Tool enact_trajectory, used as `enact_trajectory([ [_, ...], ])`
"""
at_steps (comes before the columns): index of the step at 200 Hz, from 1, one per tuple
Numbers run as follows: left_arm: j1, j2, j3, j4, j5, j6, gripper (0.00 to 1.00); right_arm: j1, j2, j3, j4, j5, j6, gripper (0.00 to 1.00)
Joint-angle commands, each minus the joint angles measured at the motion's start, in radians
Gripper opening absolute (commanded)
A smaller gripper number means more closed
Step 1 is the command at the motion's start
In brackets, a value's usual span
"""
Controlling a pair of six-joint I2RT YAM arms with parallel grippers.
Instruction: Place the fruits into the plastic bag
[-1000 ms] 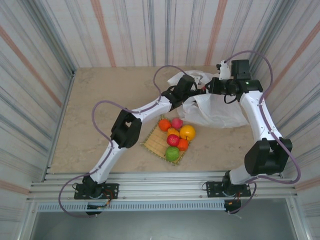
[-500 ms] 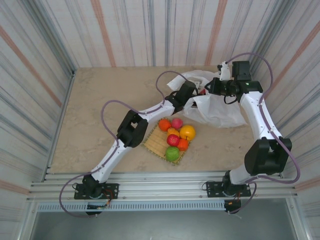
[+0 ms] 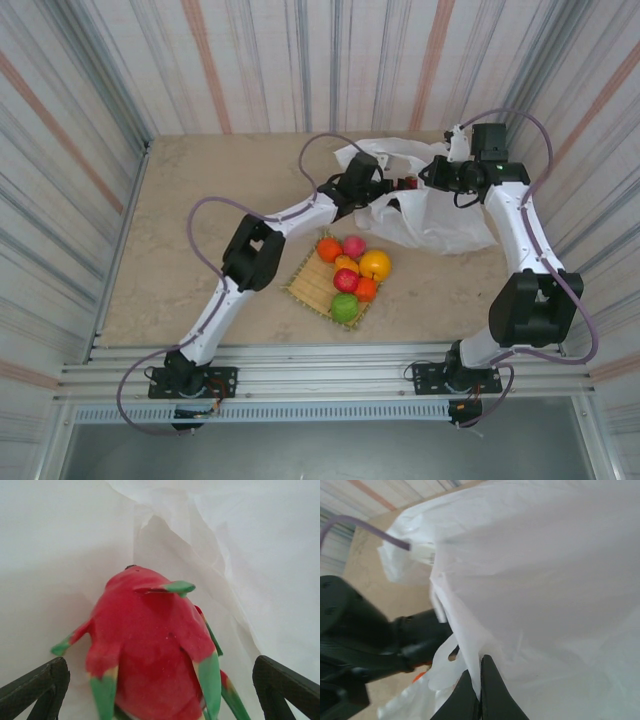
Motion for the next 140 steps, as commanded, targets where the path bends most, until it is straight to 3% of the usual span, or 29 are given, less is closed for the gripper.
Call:
enact_trajectory([
  [1,0.015,-0.124,-0.064,0.045,0.048,0.049,0.99,-0.007,0.013,-0.006,-0.007,0.011,0.018,0.0],
  [28,0.035,-0.177,-0.133,0.038,0.086,0.06,0.98,-0.014,0.019,-0.004,-0.004,0.014,0.022,0.0],
  [100,0.074,-0.433,-0.47,0.034,0.239,0.143,0.86,-0.019,0.031,-0.011,0.051,0.018,0.101,0.0],
  [140,0.104,-0.492,-0.518,0.037,0.384,0.158,0.84,0.019,0.041,-0.027,0.109,0.094,0.167,0.0],
])
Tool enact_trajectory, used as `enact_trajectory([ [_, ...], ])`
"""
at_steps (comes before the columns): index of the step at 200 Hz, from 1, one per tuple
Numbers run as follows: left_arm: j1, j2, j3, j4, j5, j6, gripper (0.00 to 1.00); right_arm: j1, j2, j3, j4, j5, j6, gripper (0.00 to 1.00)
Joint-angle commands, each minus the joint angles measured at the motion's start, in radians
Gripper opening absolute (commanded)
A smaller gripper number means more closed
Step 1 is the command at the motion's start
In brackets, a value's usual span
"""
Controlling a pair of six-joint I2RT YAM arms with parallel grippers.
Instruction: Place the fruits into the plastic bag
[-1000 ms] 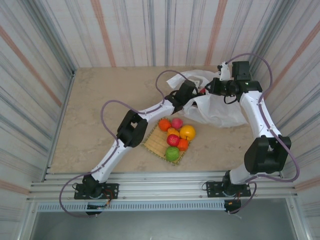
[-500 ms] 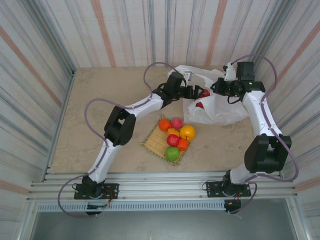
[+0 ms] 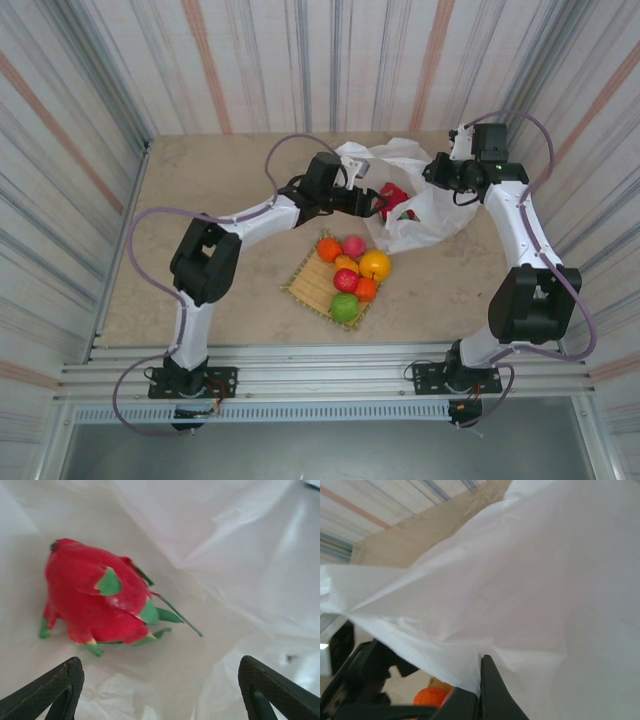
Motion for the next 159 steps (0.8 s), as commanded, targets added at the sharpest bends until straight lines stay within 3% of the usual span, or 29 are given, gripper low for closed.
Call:
enact_trajectory([
  [1,0.032,-0.072,-0.001,0.004,0.117,0.036,0.84,0.022,0.016,-0.013,0.044,0.069,0.067,0.0],
  [65,-0.034,-0.049,0.069,0.072,0.202,-0.051,0.85,0.085,0.013,-0.054,0.097,0.144,0.109,0.0],
  [96,-0.048,-0.112,-0.015,0.072,0.212,0.0,0.85,0.084,0.017,-0.053,0.093,0.154,0.106,0.0],
  [159,-0.023,-0.39,-0.287,0.052,0.086,0.077,0.82,0.077,0.022,-0.06,0.103,0.152,0.105,0.0],
])
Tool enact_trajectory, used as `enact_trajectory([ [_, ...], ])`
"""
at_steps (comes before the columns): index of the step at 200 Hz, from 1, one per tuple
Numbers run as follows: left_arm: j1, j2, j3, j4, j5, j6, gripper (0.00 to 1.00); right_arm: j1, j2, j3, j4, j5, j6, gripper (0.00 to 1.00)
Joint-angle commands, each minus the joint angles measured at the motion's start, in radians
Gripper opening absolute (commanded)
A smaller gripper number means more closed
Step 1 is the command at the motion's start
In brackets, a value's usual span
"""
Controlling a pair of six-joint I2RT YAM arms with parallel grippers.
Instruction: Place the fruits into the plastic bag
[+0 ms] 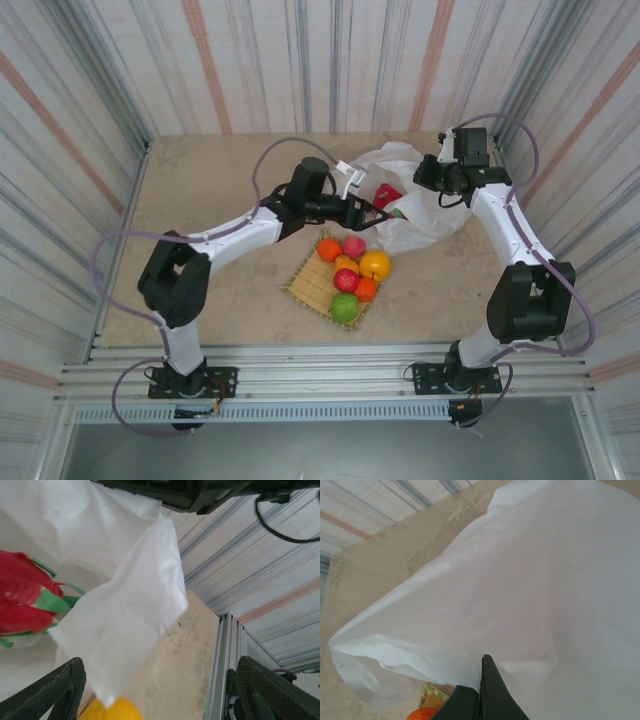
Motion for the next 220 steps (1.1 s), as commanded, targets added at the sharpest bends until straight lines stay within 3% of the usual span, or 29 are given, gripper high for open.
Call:
enact_trajectory([
  [1,0.01,-0.129,-0.065,-0.015,-0.056,0.069,0.82,-0.004,0.016,-0.01,0.015,0.013,0.022,0.0],
  [14,0.01,-0.192,-0.101,-0.062,-0.166,0.103,0.81,-0.006,0.018,-0.01,0.017,0.01,0.022,0.0],
  [34,0.012,-0.267,-0.168,-0.108,-0.483,0.124,0.81,-0.007,0.022,-0.011,0.02,0.002,0.023,0.0],
  [45,0.021,-0.259,-0.163,-0.131,-0.55,0.151,0.83,-0.008,0.021,-0.009,0.021,0.001,0.023,0.0],
  [69,0.035,-0.134,-0.051,-0.253,-0.567,0.195,0.84,-0.011,0.017,-0.009,0.02,0.001,0.021,0.0],
  [86,0.035,-0.058,-0.01,-0.244,-0.543,0.206,0.84,-0.017,0.012,-0.007,0.017,-0.001,0.02,0.0],
  [118,0.035,0.052,0.058,-0.226,-0.51,0.187,0.75,-0.023,0.005,-0.003,0.006,-0.005,0.016,0.0],
  [162,0.04,0.195,0.21,-0.192,-0.443,0.176,0.48,-0.025,-0.002,-0.009,-0.005,-0.001,0.003,0.0],
  [220,0.043,0.214,0.288,-0.192,-0.374,0.18,0.0,-0.049,-0.024,0.007,-0.026,0.002,-0.023,0.0],
])
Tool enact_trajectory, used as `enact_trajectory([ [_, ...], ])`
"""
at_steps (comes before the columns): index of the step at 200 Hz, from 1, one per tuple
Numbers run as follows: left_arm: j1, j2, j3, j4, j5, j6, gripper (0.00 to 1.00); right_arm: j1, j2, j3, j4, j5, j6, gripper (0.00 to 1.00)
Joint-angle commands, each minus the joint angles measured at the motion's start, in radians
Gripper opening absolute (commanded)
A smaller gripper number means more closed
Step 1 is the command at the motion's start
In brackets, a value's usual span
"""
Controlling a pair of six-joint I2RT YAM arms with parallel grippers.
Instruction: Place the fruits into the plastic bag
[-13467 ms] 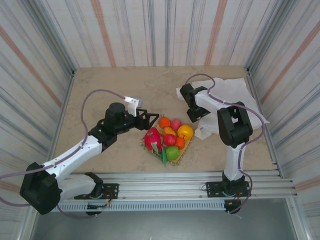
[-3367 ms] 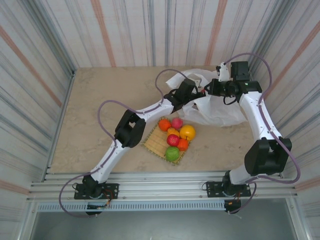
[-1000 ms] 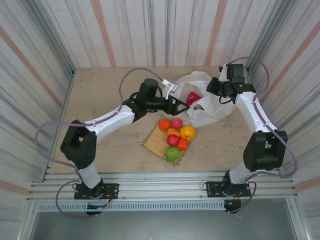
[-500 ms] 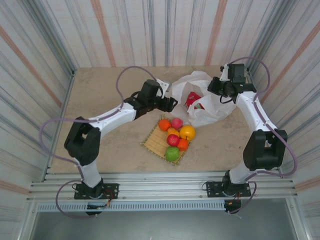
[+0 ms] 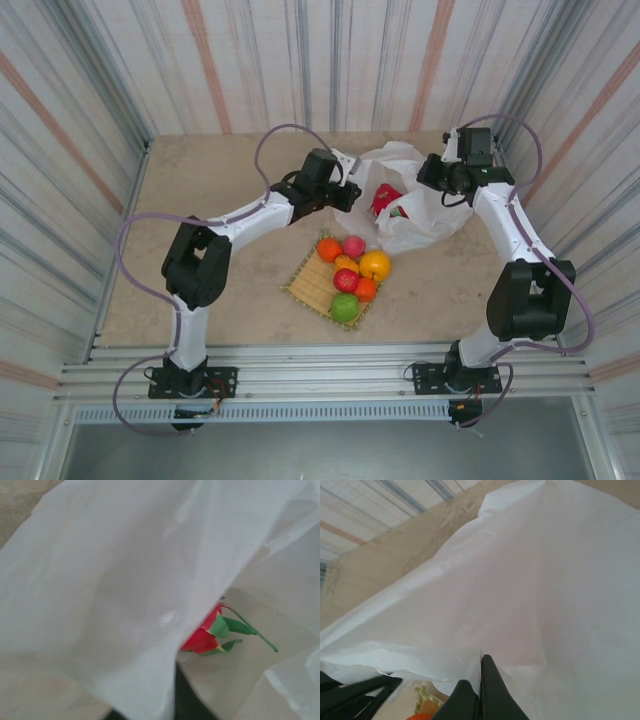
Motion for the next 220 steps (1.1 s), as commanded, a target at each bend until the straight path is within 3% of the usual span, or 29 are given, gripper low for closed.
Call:
enact_trajectory([
  [1,0.008,-0.005,0.046,0.002,0.05,0.015,0.0,-0.019,-0.035,0.009,-0.034,0.007,-0.022,0.0],
  [65,0.011,-0.134,0.148,0.059,0.166,-0.098,0.0,-0.048,-0.116,0.091,-0.123,0.078,-0.099,0.0],
  [147,0.021,-0.046,0.4,0.002,0.19,-0.189,0.0,-0.067,-0.11,0.242,-0.325,0.187,-0.191,0.0],
  [220,0.09,-0.033,0.418,-0.04,0.189,-0.214,0.0,-0.081,-0.148,0.312,-0.383,0.205,-0.216,0.0],
])
